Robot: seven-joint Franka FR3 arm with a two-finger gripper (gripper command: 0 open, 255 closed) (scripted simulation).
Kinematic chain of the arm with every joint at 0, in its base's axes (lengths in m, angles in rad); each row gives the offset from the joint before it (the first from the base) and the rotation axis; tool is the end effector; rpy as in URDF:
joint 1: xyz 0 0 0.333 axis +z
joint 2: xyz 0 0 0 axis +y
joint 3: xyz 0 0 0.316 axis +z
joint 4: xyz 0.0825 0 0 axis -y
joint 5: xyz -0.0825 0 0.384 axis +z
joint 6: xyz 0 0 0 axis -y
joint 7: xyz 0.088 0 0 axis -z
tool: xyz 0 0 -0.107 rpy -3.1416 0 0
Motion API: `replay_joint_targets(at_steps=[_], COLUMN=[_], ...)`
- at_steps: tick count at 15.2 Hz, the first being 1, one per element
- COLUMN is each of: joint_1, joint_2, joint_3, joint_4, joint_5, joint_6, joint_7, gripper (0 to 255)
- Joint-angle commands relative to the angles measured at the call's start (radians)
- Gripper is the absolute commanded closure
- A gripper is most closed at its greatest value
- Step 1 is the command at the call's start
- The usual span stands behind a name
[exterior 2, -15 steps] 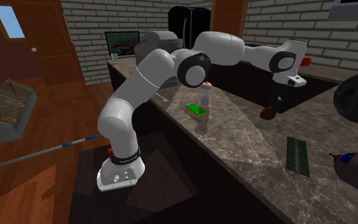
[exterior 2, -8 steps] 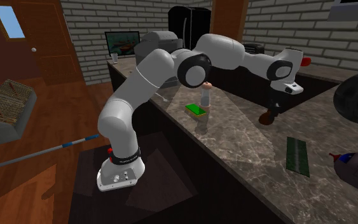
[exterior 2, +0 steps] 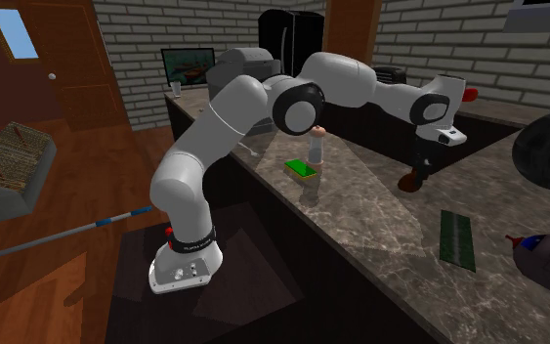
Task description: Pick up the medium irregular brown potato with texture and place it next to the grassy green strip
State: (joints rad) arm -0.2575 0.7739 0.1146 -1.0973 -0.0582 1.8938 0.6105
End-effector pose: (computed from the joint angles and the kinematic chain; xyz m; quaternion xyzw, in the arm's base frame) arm 0.7486 -0.1395 0.3637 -0.9268 0.3751 -0.0103 0.0149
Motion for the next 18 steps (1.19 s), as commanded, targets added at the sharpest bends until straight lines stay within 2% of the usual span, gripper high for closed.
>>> replay_joint_targets(at_steps=[1,2,7,11,18], joint_1=[0.001,-0.001,0.001,0.004,0.004], joint_2=[0.009,0.013,0.009,-0.005,-0.005], joint_3=[0.0,0.0,0.0,0.002,0.002], joint_4=[-0.004,0.002,-0.004,0.1,0.1], joint_5=[0.0,0.001,0.0,0.002,0.002], joint_6=[-0.004,-0.006,-0.004,-0.121,-0.121], joint_7=[0.0,-0.003,0.0,-0.003,-0.003], gripper=[255,0,0,0,0])
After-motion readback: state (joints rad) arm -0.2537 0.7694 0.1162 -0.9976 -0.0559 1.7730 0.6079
